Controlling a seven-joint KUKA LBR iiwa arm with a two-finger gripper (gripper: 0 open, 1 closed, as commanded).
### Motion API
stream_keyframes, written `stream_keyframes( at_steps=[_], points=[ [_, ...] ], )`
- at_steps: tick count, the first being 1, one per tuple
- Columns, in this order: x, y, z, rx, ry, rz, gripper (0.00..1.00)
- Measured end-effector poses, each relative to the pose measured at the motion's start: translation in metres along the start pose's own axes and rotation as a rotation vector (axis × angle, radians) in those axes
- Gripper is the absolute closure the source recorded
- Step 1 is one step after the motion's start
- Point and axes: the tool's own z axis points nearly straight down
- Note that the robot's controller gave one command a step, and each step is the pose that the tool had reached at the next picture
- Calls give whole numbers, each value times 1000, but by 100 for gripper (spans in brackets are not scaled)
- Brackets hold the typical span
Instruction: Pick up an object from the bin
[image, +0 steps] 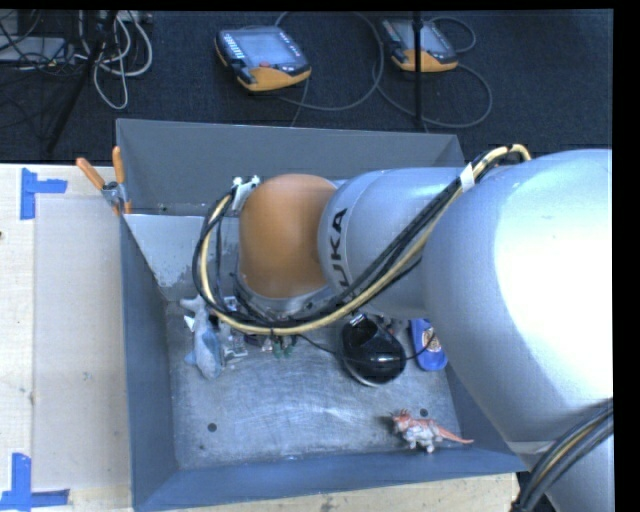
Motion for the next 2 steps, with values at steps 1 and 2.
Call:
stream_keyframes(
  at_steps=[1, 2],
  points=[
    [0, 0, 0, 0, 0, 1, 100],
    [0, 0, 0, 0, 0, 2, 100]
  ],
)
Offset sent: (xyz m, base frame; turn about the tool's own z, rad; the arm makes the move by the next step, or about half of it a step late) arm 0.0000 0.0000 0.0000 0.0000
